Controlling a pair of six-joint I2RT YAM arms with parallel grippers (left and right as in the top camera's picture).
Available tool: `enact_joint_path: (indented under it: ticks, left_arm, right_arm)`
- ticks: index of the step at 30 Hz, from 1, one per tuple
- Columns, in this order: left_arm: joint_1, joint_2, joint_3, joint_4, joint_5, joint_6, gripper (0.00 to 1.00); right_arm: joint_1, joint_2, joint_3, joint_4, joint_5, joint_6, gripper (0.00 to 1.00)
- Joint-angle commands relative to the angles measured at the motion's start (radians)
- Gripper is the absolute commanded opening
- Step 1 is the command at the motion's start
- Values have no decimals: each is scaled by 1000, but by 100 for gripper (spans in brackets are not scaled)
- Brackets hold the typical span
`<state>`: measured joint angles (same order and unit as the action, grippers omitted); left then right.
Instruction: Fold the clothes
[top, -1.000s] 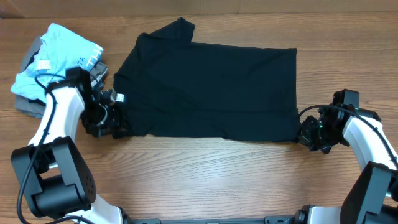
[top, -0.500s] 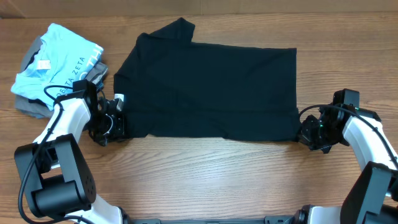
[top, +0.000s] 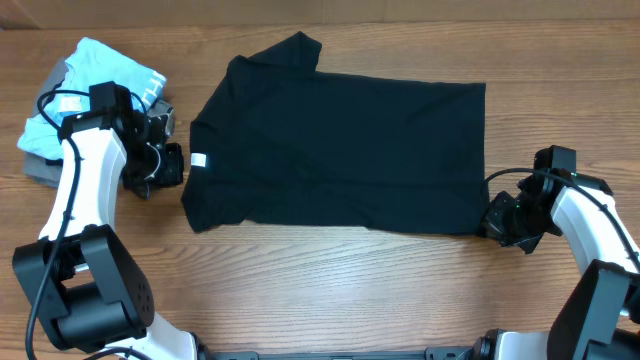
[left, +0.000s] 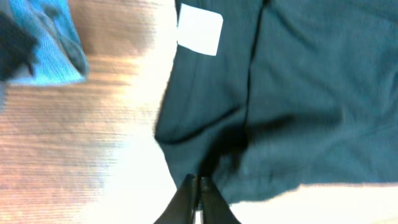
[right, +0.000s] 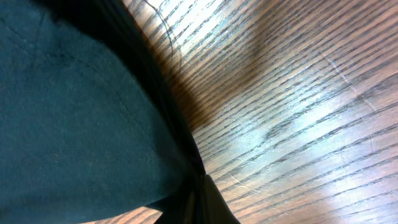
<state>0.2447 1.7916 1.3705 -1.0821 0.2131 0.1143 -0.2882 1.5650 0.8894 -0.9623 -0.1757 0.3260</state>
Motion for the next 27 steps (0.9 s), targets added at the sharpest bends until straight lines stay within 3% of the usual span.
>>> enact_joint_path:
  ticks: [1,4,9,13,20,27]
  left_arm:
    - [-5,-13,-32,-40,110,9,33]
    - [-32,-13,-119,-30,223,86,45]
    - [-70,-13,-229,27,201,98,52]
    - [-75,-13,-249,84,98,64,50]
    - [-75,-13,-254,189,55,65,40]
    - [-76,-13,-315,251,44,65,50]
  right_arm:
    - [-5,-6,20,6,25,12,4]
    - [-5,-6,20,11,26,12,4]
    - [-5,-6,20,14,25,12,5]
    - [-5,-6,20,16,25,12,4]
    - [-5,-6,20,18,25,16,4]
    - [-5,-6,20,18,25,16,4]
